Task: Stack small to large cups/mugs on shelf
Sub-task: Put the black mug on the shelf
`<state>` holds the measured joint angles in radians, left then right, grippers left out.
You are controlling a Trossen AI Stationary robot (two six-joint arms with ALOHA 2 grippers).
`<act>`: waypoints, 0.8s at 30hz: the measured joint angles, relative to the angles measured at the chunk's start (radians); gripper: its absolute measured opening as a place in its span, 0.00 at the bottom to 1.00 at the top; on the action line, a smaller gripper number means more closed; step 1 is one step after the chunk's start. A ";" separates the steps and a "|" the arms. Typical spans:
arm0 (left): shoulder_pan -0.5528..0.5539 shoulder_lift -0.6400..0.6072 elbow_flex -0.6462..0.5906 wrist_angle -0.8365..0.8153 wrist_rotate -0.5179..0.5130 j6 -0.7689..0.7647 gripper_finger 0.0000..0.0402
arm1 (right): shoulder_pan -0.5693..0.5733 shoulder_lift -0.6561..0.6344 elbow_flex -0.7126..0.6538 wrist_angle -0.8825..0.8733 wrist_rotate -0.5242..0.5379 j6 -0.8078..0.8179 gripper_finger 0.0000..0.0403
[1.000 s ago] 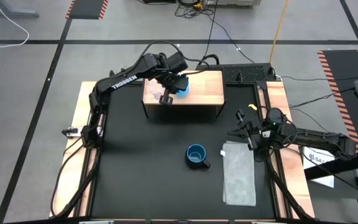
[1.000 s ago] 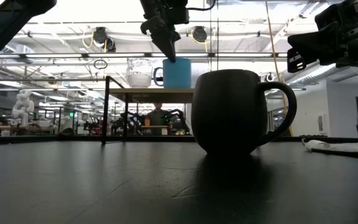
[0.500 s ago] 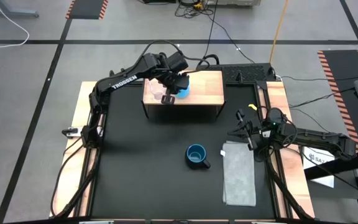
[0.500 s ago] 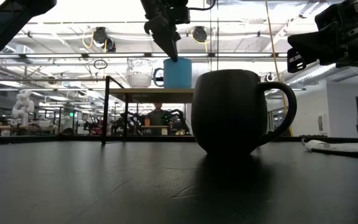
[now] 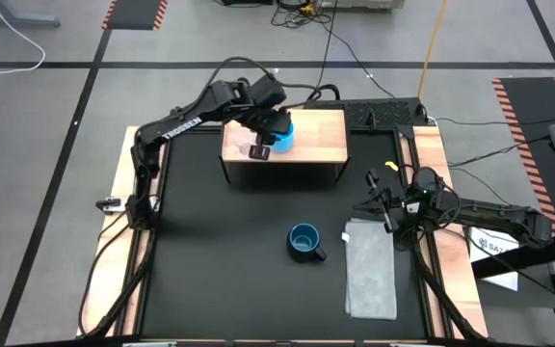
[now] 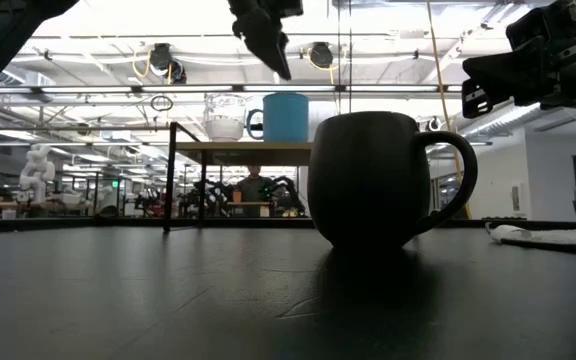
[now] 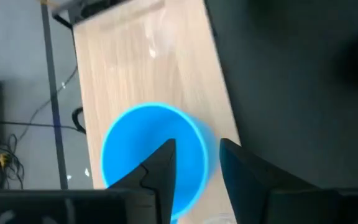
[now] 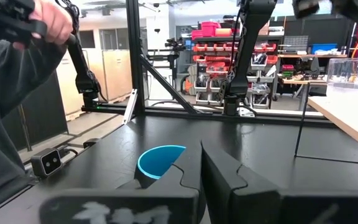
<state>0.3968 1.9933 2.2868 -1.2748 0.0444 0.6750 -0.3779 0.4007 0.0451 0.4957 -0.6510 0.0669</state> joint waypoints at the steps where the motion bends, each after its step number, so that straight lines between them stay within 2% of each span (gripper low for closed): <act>1: -0.005 -0.011 0.000 -0.001 0.003 -0.005 0.32 | 0.000 0.000 0.000 0.000 0.000 0.000 0.00; 10: -0.035 -0.070 0.001 0.024 0.050 -0.056 0.33 | 0.000 0.000 0.000 0.002 0.000 0.004 0.00; 16: -0.033 -0.069 0.001 0.072 0.029 -0.083 0.32 | 0.000 0.000 0.000 0.002 0.000 0.025 0.00; 19: -0.034 -0.069 0.001 0.076 0.060 -0.067 0.24 | 0.000 0.000 0.000 0.001 0.000 0.026 0.00; 22: -0.035 -0.069 0.001 0.075 0.068 -0.031 0.09 | 0.000 0.000 0.000 0.001 0.000 0.025 0.00; 24: -0.039 -0.069 0.001 0.073 0.068 0.005 0.03 | 0.000 0.000 0.000 0.002 0.000 0.024 0.00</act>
<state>0.3574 1.9244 2.2875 -1.2022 0.1123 0.6805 -0.3782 0.4007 0.0451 0.4973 -0.6510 0.0910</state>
